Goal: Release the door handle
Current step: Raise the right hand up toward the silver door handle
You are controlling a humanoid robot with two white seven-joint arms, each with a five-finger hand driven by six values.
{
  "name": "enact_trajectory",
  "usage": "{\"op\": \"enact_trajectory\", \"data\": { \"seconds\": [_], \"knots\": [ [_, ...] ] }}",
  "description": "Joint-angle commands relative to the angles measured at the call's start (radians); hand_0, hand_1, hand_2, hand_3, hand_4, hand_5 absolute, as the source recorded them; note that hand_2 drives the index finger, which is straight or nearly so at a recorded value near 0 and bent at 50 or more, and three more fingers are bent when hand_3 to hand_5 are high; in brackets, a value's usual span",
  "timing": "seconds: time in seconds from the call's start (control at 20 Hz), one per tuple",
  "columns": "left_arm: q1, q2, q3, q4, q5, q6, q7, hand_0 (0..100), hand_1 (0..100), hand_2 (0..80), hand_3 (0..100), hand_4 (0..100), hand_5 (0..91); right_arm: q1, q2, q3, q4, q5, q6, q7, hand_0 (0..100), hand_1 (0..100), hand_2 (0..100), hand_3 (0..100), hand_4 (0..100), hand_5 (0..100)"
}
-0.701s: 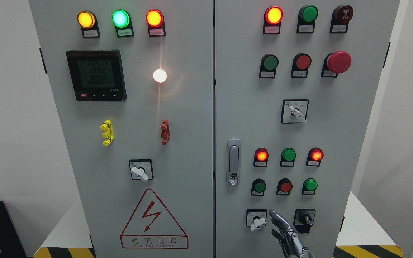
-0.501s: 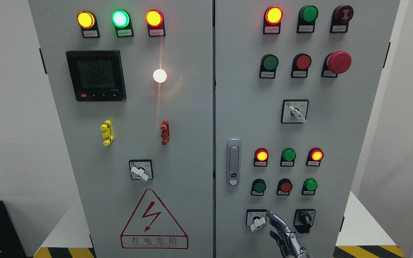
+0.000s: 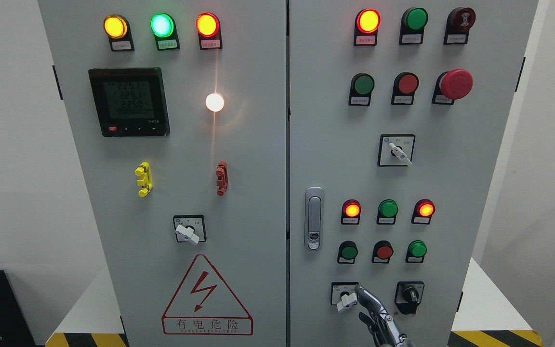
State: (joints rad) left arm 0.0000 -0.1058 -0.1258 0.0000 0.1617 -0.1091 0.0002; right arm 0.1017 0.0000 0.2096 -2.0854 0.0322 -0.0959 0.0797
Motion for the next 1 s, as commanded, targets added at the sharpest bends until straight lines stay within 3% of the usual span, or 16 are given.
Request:
{"op": "enact_trajectory", "data": {
  "seconds": [0.0,0.05,0.25,0.35,0.5,0.65,0.8,0.95],
  "knots": [
    [-0.028,0.000,0.000,0.029,0.001,0.000,0.000,12,56,0.0,0,0,0.0,-0.004,0.017,0.010,0.001,0.162,0.001,0.002,23,12,0,40,53,41],
    [-0.028,0.000,0.000,0.029,-0.001,0.000,0.000,12,56,0.0,0,0,0.0,-0.008,0.026,0.010,0.004,0.216,0.001,-0.005,24,19,0,56,70,67],
    [-0.028,0.000,0.000,0.029,-0.001,0.000,0.000,12,56,0.0,0,0,0.0,-0.054,0.121,0.010,0.018,0.402,0.033,-0.026,32,27,0,84,92,99],
    [-0.026,0.000,0.000,0.029,-0.001,0.000,0.000,12,56,0.0,0,0,0.0,-0.072,0.127,0.011,0.018,0.463,0.041,-0.028,33,28,3,92,98,100],
    [-0.028,0.000,0.000,0.029,-0.001,0.000,0.000,12,56,0.0,0,0,0.0,-0.088,0.127,0.011,0.028,0.584,0.041,-0.047,33,29,4,96,100,100],
    [-0.026,0.000,0.000,0.029,0.001,0.000,0.000,12,56,0.0,0,0,0.0,-0.114,0.127,0.011,0.065,0.667,0.041,-0.101,34,29,4,100,100,100],
    [-0.028,0.000,0.000,0.029,-0.001,0.000,0.000,12,56,0.0,0,0,0.0,-0.131,0.126,0.013,0.096,0.757,0.036,-0.117,34,30,6,100,100,100],
    [-0.028,0.000,0.000,0.029,-0.001,0.000,0.000,12,56,0.0,0,0,0.0,-0.157,0.126,0.013,0.142,0.886,0.033,-0.187,34,29,6,100,100,100]
  ]
}}
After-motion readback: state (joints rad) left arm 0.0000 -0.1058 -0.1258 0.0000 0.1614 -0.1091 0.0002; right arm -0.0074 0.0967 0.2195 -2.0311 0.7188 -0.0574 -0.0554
